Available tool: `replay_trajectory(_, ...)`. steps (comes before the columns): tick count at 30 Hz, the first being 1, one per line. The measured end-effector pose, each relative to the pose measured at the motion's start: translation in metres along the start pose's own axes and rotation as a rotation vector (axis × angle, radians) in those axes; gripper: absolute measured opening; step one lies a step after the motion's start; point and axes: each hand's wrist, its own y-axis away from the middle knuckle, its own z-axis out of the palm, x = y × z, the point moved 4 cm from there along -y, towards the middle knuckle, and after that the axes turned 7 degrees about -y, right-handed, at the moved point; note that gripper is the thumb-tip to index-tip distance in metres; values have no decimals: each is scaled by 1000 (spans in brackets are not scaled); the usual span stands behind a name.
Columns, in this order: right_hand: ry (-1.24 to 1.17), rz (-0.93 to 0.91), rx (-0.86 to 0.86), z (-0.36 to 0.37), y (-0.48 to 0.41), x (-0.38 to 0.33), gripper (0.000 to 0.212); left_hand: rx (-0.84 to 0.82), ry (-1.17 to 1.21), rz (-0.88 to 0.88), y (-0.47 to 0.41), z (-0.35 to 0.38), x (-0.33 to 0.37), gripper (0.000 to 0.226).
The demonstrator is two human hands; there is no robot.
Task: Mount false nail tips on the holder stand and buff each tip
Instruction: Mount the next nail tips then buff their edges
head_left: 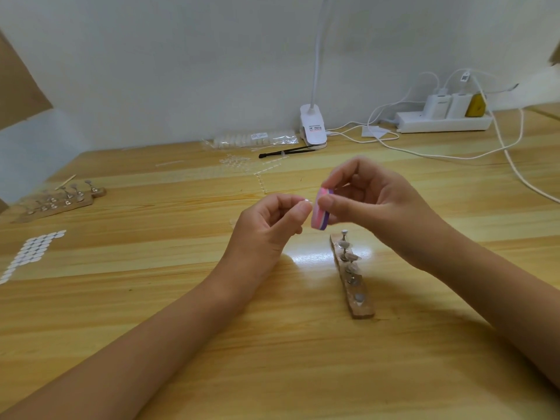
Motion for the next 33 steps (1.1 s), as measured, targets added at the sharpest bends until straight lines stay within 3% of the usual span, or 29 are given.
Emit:
replay_trajectory(5, 10, 6, -1, -1, 0, 1, 27, 4, 25, 2, 0, 0, 1, 32)
replay_trajectory(7, 45, 44, -61, 3, 1, 5, 29, 4, 23, -4, -1, 0, -1, 28)
replay_trajectory(10, 19, 2, 15, -1, 1, 4, 29, 9, 16, 1, -2, -1, -2, 28)
replay_trajectory(19, 0, 41, -47, 4, 2, 5, 29, 4, 16, 29, -1, -2, -2, 19)
replay_trajectory(27, 99, -39, 3, -1, 0, 1, 27, 5, 0, 18, -1, -2, -1, 16)
replay_trajectory(33, 41, -60, 40, -2, 1, 0, 26, 16, 23, 12, -2, -2, -1, 21)
